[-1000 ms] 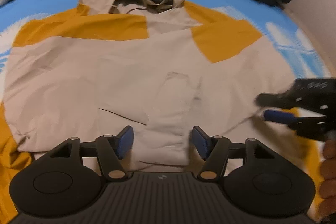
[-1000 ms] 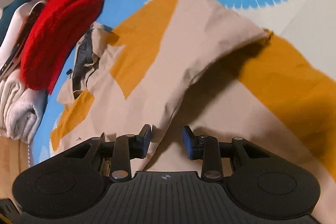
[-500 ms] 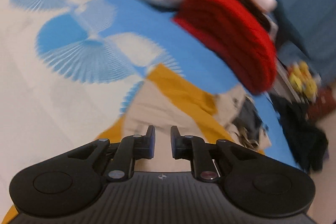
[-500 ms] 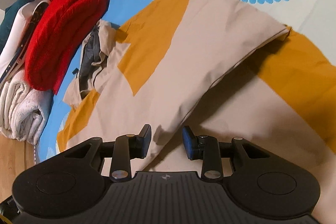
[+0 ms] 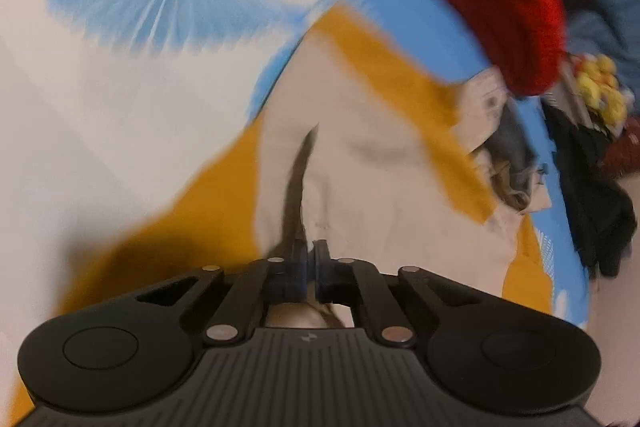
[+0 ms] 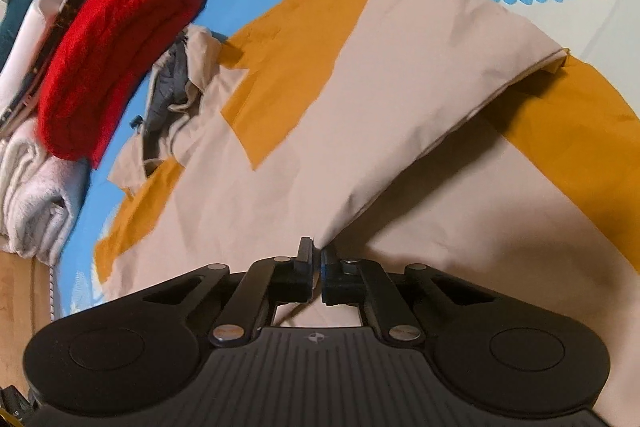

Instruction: Fold large clothes

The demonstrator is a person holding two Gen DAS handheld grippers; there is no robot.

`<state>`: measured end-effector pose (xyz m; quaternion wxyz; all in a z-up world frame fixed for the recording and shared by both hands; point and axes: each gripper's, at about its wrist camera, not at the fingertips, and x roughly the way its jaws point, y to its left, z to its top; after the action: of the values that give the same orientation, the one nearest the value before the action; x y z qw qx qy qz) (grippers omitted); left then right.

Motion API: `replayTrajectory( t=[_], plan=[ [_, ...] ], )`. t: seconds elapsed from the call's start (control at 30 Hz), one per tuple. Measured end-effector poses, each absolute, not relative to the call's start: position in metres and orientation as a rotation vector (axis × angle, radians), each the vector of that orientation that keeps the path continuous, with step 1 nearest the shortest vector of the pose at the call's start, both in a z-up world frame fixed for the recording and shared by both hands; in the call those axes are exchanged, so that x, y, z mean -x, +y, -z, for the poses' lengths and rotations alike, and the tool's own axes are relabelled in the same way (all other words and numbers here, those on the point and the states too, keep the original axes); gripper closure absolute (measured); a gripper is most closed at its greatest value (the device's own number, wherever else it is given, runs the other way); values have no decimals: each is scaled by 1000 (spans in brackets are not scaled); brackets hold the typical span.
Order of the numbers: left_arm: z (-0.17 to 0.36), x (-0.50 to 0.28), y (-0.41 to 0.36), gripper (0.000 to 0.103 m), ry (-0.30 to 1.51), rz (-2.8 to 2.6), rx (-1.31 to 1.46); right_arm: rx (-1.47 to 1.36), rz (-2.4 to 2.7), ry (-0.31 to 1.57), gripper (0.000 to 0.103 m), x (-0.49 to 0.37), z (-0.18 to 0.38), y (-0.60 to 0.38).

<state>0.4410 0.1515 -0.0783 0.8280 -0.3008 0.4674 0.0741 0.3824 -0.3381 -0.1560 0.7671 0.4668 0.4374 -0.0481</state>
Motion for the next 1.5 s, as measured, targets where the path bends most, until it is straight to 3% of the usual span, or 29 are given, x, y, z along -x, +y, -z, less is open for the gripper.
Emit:
replayTrajectory(
  t=[0.1, 0.17, 0.3, 0.47, 0.63, 0.73, 0.9, 0.93, 0.97, 1.0, 1.1, 1.13, 1.2, 1.23, 1.27, 1.5],
  plan=[
    [39, -436, 145, 102, 789, -154, 503, -1054, 55, 873, 100, -381, 147, -339],
    [33, -435, 145, 102, 752, -179, 455, -1075, 20, 855, 95, -382, 144, -337],
    [67, -445, 150, 99, 919, -225, 502, -1081, 55, 958, 89, -384, 159, -333],
    [62, -444, 149, 87, 890, -215, 491, -1085, 119, 974, 89, -381, 164, -343],
    [74, -454, 137, 86, 943, -165, 513, -1090, 185, 945, 88, -377, 162, -358],
    [86, -457, 137, 86, 1002, -188, 534, -1113, 241, 935, 78, -376, 166, -376],
    [89, -457, 142, 86, 1010, -224, 559, -1160, 354, 893, 77, -370, 169, -412],
    [89, -457, 141, 86, 1009, -220, 556, -1162, 371, 881, 81, -370, 169, -418],
    [89, -458, 140, 86, 1009, -219, 551, -1157, 386, 866, 96, -369, 168, -421],
    [90, -458, 139, 86, 1008, -214, 549, -1151, 401, 844, 100, -367, 167, -426],
    [88, -458, 135, 86, 1001, -192, 546, -1136, 456, 826, 100, -364, 166, -432],
    [87, -458, 132, 86, 994, -186, 536, -1140, 468, 832, 99, -363, 167, -433],
    [83, -459, 126, 84, 979, -171, 511, -1132, 505, 853, 86, -363, 168, -430],
    [82, -459, 124, 82, 973, -161, 503, -1118, 523, 859, 72, -363, 167, -428],
    [81, -459, 121, 80, 970, -153, 497, -1105, 535, 863, 68, -363, 165, -427],
    [81, -458, 129, 78, 968, -224, 515, -954, 636, 777, 68, -346, 135, -413]
  ],
)
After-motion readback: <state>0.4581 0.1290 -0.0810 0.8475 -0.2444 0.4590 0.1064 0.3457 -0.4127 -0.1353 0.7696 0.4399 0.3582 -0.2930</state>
